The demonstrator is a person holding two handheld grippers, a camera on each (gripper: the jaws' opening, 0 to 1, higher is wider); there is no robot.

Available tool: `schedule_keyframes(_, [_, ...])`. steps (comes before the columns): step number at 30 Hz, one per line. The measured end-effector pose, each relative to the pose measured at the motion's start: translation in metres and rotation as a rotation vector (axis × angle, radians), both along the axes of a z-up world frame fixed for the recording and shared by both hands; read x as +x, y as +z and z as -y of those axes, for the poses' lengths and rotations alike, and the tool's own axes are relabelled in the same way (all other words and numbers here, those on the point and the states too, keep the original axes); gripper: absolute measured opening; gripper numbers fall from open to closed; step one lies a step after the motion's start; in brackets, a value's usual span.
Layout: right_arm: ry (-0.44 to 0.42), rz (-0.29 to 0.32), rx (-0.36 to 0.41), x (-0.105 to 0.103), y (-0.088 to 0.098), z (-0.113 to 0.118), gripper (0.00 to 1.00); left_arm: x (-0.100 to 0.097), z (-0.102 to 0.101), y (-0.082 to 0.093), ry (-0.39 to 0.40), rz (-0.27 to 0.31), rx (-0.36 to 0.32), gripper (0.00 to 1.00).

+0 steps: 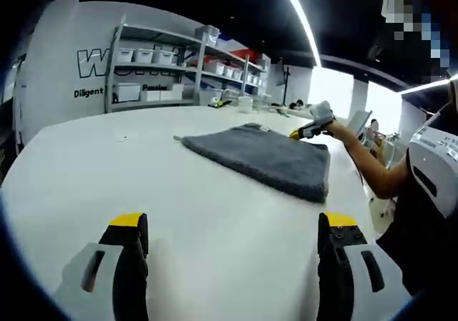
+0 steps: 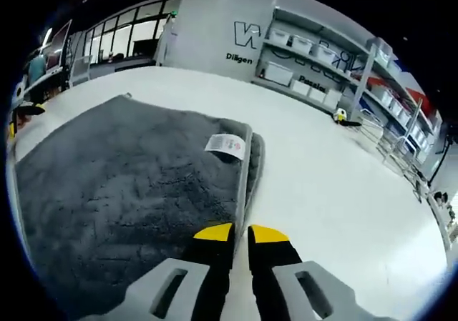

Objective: Open the folded towel by lifting each exposed corner and separating the folded layers until the towel lies flat within the target outline without major curled edges

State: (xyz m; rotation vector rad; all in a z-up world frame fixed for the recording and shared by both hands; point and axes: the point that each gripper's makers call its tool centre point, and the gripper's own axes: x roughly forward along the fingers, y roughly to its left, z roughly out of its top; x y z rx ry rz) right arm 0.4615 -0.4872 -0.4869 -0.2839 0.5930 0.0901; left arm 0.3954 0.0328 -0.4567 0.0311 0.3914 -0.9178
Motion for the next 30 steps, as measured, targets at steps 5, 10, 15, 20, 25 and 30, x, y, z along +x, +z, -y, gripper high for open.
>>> schedule_keyframes(5, [-0.025,0.009,-0.006,0.000,0.000,0.015,0.05,0.002,0.002,0.003,0.000,0.004,-0.006,0.97])
schedule_keyframes(10, [-0.052,0.006,-0.021,0.000,0.000,0.030,0.06,0.002,0.005,0.007,-0.007,0.018,-0.006,0.97])
schedule_keyframes(15, [-0.091,0.010,-0.049,0.000,0.000,0.046,0.11,0.003,0.006,0.010,-0.008,0.026,-0.006,0.97])
schedule_keyframes(20, [-0.136,0.018,-0.057,-0.001,0.001,0.060,0.14,0.002,0.004,0.012,-0.008,0.035,0.001,0.97])
schedule_keyframes(25, [-0.146,0.024,-0.090,-0.003,0.001,0.061,0.13,0.002,0.002,0.012,-0.002,0.036,0.003,0.97])
schedule_keyframes(30, [-0.143,0.028,-0.114,-0.004,0.004,0.058,0.13,0.001,0.003,0.011,-0.005,0.034,0.000,0.97])
